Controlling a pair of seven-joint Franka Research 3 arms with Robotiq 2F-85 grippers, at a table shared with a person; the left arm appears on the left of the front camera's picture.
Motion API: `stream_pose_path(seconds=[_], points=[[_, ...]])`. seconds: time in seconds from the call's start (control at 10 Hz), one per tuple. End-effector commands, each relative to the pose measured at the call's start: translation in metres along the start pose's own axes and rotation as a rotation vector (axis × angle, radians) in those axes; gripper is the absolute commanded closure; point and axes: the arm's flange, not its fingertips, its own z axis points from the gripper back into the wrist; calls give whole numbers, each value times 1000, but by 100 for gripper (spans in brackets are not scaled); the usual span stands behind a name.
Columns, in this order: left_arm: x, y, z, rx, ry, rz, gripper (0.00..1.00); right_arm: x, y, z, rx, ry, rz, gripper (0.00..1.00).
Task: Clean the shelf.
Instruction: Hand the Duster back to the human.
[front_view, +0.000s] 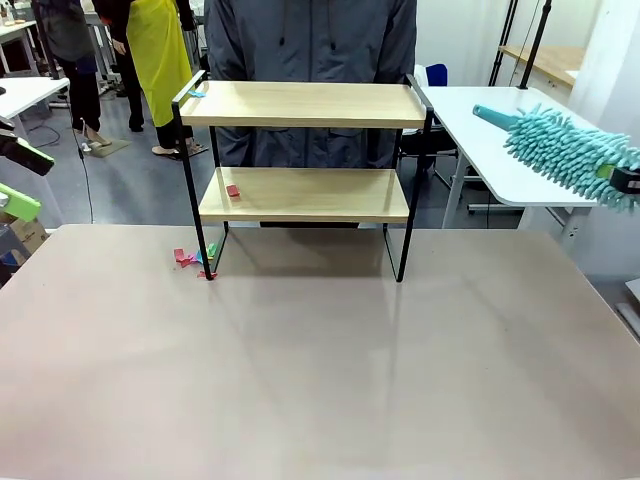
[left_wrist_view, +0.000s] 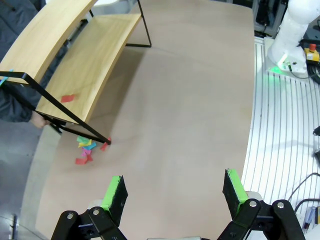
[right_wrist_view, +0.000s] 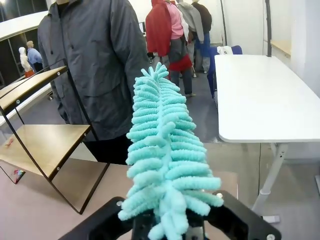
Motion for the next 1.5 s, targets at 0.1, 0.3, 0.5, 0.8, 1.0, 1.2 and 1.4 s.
stream_pose_path(seconds=[0.1,0.3,0.5,0.8,1.0,1.2,1.4], points=[[1,1,0,-8,-19,-7,0,0,-1,1,-5,4,1,83],[1,1,0,-8,-19,-7,0,0,-1,1,-5,4,1,83],[1,1,0,-8,-19,-7,0,0,-1,1,-5,4,1,83],[1,1,0,-8,-19,-7,0,0,-1,1,-5,4,1,83],[1,1,0,-8,-19,-7,0,0,-1,1,-5,4,1,83],[1,1,0,-8,-19,-7,0,0,-1,1,-5,4,1,83],[1,1,0,-8,-19,-7,0,0,-1,1,-5,4,1,83]])
